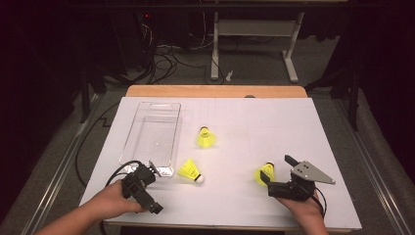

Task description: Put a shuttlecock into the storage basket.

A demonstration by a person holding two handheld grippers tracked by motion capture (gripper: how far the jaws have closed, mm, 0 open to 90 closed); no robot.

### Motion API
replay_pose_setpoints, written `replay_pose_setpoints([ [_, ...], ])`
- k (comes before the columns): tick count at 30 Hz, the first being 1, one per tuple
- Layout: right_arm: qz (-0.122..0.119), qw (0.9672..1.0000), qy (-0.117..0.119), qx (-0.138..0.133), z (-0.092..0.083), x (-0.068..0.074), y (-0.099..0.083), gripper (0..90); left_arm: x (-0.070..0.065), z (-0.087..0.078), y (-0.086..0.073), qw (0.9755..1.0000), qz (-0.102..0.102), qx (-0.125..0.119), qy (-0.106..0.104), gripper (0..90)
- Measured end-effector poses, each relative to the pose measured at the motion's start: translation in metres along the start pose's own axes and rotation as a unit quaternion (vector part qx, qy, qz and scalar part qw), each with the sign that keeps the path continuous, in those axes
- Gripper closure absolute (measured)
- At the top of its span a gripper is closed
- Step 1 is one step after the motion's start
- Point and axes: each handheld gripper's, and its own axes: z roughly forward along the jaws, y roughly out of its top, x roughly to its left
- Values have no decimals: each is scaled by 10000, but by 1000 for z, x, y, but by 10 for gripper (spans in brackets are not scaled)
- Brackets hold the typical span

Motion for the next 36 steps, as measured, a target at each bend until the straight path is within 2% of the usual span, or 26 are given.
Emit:
replay_pose_setpoints([
  [1,-2,10000,0,2,0,0,0,4,-4,-1,-1,9999,-145,4,81,6],
  [2,-2,10000,0,2,0,0,0,4,-4,-1,-1,9999,-145,4,81,6],
  [3,0,10000,-1,5,0,0,0,4,-3,-1,-1,10000,55,39,-32,6],
  [4,2,10000,0,5,0,0,0,4,-7,-1,-3,10000,-80,15,56,6],
  [5,7,10000,2,9,0,0,0,4,-9,-1,-4,10000,80,49,-3,6],
  [8,9,10000,-4,14,-1,0,0,4,-11,0,-5,9998,195,69,-35,6],
  [9,10,10000,-5,14,-1,0,0,4,-14,0,-6,9999,131,69,5,6],
  [10,4,10000,-6,10,0,-1,0,4,-15,0,-6,9998,179,96,-55,6],
  [13,-1,10000,-8,2,0,0,0,4,-22,2,-10,9998,159,122,8,6],
  [14,-4,10000,-8,-1,0,0,1,4,-23,2,-10,9995,274,133,-71,6],
  [18,-11,10000,-6,8,0,1,1,4,-32,3,-13,9994,303,132,-52,6],
  [19,-15,10000,-3,8,0,1,1,4,-34,3,-15,9995,256,152,-41,6],
  [20,-14,10000,-3,8,0,1,1,4,-35,3,-15,9991,394,153,-82,6],
  [21,-16,10000,-2,0,0,0,1,4,-38,2,-16,9992,347,168,-51,6],
  [22,-11,10000,0,-4,0,0,1,4,-39,2,-17,9988,444,169,-87,6],
  [26,-7,10000,-2,0,0,0,1,4,-47,1,-19,9987,470,189,-88,6],
  [27,-7,10000,-1,-2,0,0,1,4,-49,1,-19,9990,406,170,-50,6],
  [28,-11,10000,2,-5,0,-1,1,4,-49,1,-19,9983,537,182,-114,7],
  [30,-25,10000,10,-6,0,-1,1,4,-54,0,-20,9986,484,190,-104,6],
  [33,-51,10000,27,-1,0,-1,1,4,-59,1,-21,9978,612,228,-134,6],
  [34,-30,10000,22,-2,1,-1,1,4,-62,1,-21,9982,556,205,-59,6],
  [36,-32,10000,18,-5,0,-2,1,4,-66,0,-21,9981,579,218,-75,5],
])
